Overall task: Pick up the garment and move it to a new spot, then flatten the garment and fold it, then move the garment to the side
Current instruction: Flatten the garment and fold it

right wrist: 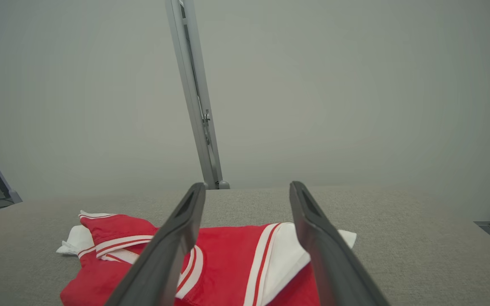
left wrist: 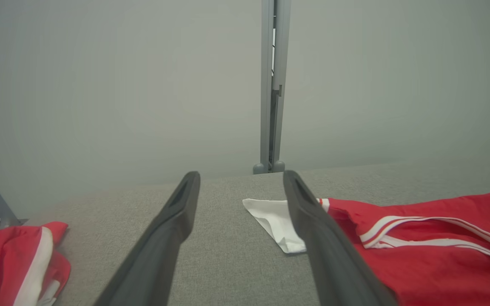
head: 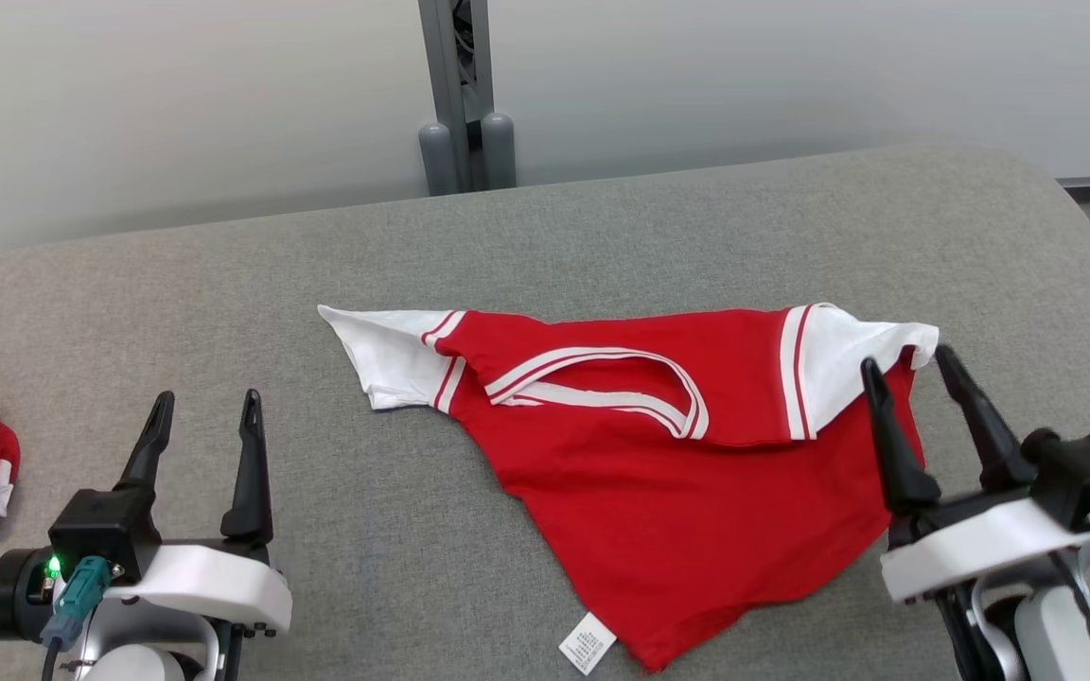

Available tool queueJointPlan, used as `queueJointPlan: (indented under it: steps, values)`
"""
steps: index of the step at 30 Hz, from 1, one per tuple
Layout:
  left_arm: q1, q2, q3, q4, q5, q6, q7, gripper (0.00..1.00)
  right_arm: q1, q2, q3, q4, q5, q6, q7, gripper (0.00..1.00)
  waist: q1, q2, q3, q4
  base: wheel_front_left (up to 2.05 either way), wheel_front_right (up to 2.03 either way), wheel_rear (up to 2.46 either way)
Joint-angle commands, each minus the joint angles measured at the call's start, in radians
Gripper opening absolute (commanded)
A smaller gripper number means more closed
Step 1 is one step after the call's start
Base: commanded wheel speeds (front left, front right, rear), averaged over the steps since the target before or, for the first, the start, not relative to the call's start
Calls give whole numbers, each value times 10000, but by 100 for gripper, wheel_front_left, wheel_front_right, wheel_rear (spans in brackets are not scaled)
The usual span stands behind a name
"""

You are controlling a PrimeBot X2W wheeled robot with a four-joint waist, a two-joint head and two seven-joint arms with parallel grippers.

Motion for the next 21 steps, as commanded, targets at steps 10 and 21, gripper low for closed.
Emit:
queueJointPlan:
  steps: [10, 21]
  values:
    - [558, -23, -149, -61, -82, 194, 96, 100, 1503, 443, -360, -915, -749, 4, 754, 100, 0, 0, -390, 182, 0, 0, 0]
    - [561, 21, -266, -81, -5, 303, 230, 100, 1738, 622, -399, -1184, -818, 4, 1003, 100, 0, 0, -448, 247, 0, 0, 0]
